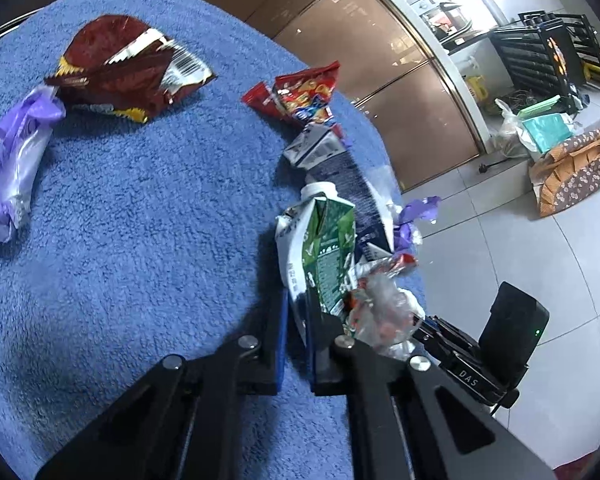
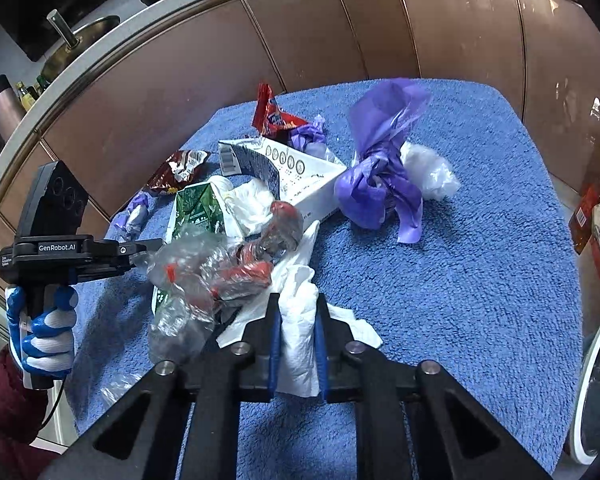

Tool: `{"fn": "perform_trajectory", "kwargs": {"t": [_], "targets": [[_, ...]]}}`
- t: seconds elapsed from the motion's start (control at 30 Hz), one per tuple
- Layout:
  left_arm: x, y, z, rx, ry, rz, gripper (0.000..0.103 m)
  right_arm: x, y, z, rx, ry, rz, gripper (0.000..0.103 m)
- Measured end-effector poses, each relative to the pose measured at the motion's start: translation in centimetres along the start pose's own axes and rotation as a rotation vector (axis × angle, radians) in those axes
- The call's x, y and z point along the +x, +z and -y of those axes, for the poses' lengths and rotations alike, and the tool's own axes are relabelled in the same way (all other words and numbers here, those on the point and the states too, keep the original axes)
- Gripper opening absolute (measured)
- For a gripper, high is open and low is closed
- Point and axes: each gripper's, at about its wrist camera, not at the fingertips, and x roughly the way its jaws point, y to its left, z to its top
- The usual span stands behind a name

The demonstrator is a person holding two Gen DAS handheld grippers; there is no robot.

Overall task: Collect trash
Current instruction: 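Lift the tissue with the right tool while the left tool lifts the carton and wrappers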

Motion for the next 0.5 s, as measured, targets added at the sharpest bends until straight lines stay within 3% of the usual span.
{"fn": "perform_trajectory", "kwargs": {"t": [0.23,0.5], "targets": [[-0.3,0.3,1.5,0.017,-0.066,0.015,0.007,-1.1,-0.2,0.2,0.005,-0.011,0.021,0.013],[0.6,0.8,3.3,0.024,-0.099,-0.025,0.011,-1.8,-0.6,0.7,0.025,0.009,0.051,0.013]]}}
